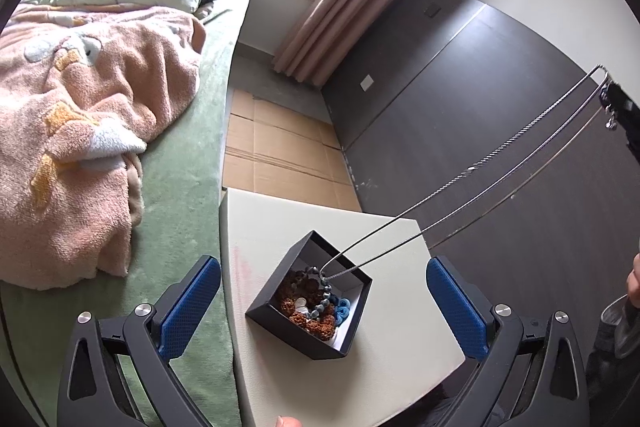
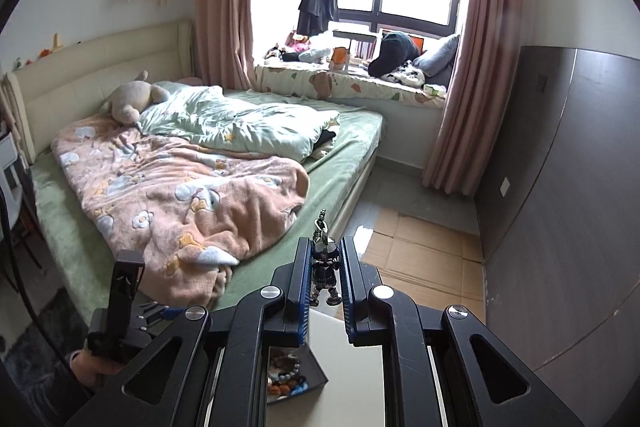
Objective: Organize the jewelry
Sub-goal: 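Lift the silver robot pendant necklace high with the right tool, then lower the necklace into the black box and open the right tool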
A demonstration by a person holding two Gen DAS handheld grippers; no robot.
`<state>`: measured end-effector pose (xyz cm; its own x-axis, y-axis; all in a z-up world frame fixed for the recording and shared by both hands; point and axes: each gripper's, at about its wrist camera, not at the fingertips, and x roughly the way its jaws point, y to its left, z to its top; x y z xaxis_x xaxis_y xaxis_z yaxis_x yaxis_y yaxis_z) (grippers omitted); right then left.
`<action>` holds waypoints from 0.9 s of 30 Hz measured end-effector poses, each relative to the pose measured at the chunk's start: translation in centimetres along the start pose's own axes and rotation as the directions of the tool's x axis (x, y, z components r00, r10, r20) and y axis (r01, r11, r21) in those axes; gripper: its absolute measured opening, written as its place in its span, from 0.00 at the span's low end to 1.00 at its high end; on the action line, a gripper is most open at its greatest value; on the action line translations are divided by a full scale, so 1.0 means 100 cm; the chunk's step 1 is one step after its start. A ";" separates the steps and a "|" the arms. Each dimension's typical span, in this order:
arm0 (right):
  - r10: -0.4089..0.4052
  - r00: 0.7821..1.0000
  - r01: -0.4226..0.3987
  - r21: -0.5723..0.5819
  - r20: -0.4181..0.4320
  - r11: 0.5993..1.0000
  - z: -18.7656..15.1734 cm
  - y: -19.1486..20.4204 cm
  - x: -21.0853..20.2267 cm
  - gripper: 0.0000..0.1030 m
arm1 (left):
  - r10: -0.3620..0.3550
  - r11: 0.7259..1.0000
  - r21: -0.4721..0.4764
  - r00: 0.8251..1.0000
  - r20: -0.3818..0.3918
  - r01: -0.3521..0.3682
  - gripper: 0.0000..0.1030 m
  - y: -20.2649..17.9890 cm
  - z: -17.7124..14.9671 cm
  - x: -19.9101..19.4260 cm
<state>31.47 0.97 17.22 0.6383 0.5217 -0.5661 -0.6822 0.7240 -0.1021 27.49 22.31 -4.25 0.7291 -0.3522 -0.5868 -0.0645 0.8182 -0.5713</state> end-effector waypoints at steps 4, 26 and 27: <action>0.015 0.999 -0.015 0.011 -0.035 1.000 -0.015 0.001 0.019 0.14 | 0.005 1.000 -0.009 1.000 0.006 -0.005 0.99 0.004 0.001 -0.002; 0.215 0.931 -0.162 0.195 -0.294 0.967 -0.162 -0.004 0.153 0.19 | 0.083 0.996 0.016 0.997 -0.008 -0.083 0.99 0.010 -0.003 0.010; 0.229 0.929 -0.172 0.210 -0.290 0.962 -0.168 -0.006 0.156 0.31 | 0.083 0.996 0.020 0.996 -0.010 -0.083 0.99 0.009 -0.003 0.012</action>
<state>35.85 1.09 -5.25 0.3331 0.5199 -0.7866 -0.6915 0.7019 0.1710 28.10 22.48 -5.66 0.7146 -0.2874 -0.6378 -0.1109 0.8537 -0.5089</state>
